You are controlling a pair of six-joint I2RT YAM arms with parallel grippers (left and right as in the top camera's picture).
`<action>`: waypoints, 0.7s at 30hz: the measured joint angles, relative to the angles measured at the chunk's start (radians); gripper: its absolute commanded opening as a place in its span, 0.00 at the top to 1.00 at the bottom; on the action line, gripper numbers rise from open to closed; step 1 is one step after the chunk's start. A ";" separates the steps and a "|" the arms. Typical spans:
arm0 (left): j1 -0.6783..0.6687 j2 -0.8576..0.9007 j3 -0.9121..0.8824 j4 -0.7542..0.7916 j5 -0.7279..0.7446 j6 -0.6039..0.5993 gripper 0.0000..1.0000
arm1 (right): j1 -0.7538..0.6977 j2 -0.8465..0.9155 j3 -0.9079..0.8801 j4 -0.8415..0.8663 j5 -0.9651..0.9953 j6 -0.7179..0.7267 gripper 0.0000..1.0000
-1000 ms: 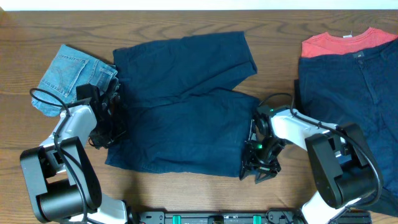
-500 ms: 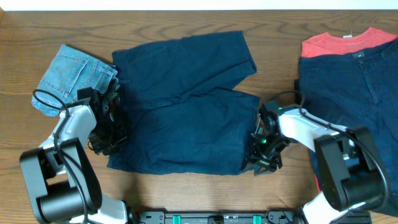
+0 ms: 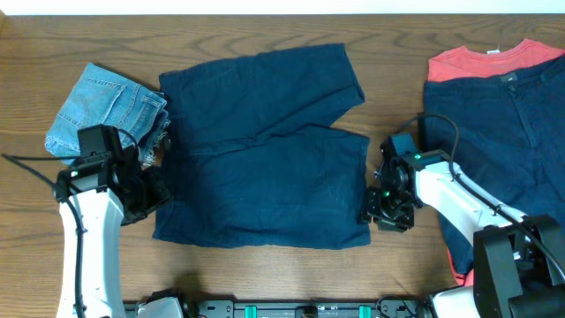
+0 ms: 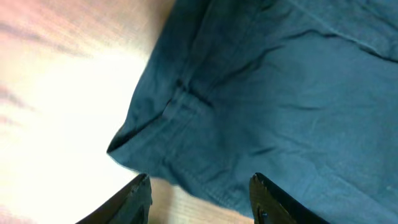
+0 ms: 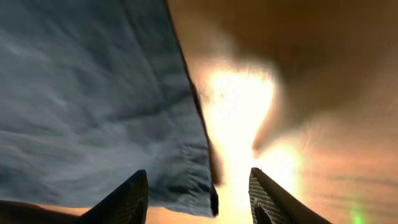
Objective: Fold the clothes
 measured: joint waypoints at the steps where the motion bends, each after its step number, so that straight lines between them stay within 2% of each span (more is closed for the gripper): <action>1: 0.005 0.001 0.000 -0.011 -0.011 -0.014 0.46 | 0.012 0.000 -0.010 -0.005 0.002 0.005 0.50; 5: 0.037 0.004 0.000 -0.026 -0.045 -0.055 0.43 | 0.062 -0.001 -0.058 0.004 -0.006 0.027 0.53; 6: 0.048 0.005 0.000 -0.026 -0.051 -0.062 0.42 | 0.069 -0.006 -0.063 0.013 -0.007 0.036 0.57; 7: 0.059 0.005 0.000 -0.026 -0.054 -0.068 0.41 | 0.076 -0.013 -0.067 0.025 -0.012 0.045 0.62; 8: 0.072 0.006 -0.001 -0.026 -0.057 -0.075 0.41 | 0.077 -0.015 -0.069 0.038 -0.017 0.054 0.73; 12: 0.117 0.007 -0.011 -0.026 -0.064 -0.093 0.39 | 0.082 -0.015 -0.074 0.078 -0.023 0.089 0.99; 21: 0.143 0.007 -0.076 -0.014 -0.072 -0.119 0.39 | -0.004 -0.064 -0.039 -0.019 0.066 0.105 0.99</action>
